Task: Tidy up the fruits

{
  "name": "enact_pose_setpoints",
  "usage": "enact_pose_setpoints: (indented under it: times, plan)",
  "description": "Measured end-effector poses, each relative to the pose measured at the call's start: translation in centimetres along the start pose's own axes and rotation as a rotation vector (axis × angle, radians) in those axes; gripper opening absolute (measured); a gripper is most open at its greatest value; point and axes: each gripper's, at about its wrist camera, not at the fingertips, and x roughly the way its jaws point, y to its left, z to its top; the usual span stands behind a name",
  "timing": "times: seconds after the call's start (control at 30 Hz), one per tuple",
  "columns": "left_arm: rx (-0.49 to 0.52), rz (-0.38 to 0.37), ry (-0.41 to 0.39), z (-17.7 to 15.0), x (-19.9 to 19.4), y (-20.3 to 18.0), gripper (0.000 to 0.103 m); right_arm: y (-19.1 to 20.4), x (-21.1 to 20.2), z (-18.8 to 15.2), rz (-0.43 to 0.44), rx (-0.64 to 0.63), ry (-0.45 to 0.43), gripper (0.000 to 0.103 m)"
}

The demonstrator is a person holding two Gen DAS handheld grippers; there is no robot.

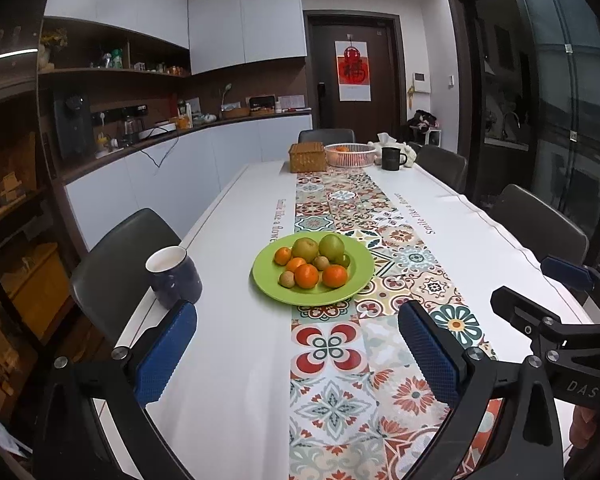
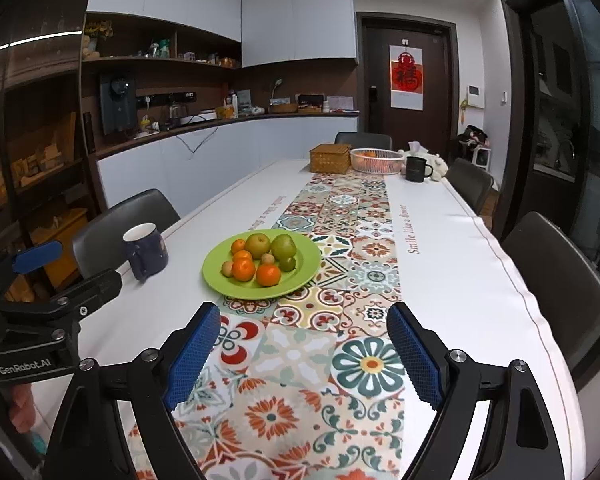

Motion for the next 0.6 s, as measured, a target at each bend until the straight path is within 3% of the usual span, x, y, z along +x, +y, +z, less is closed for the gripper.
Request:
enact_pose_setpoints:
  times: [0.6]
  plan:
    - [-0.014, -0.013, 0.005, -0.6, -1.5, -0.6, 0.103, -0.2, -2.0, -0.8, -0.002, 0.009, -0.016, 0.087]
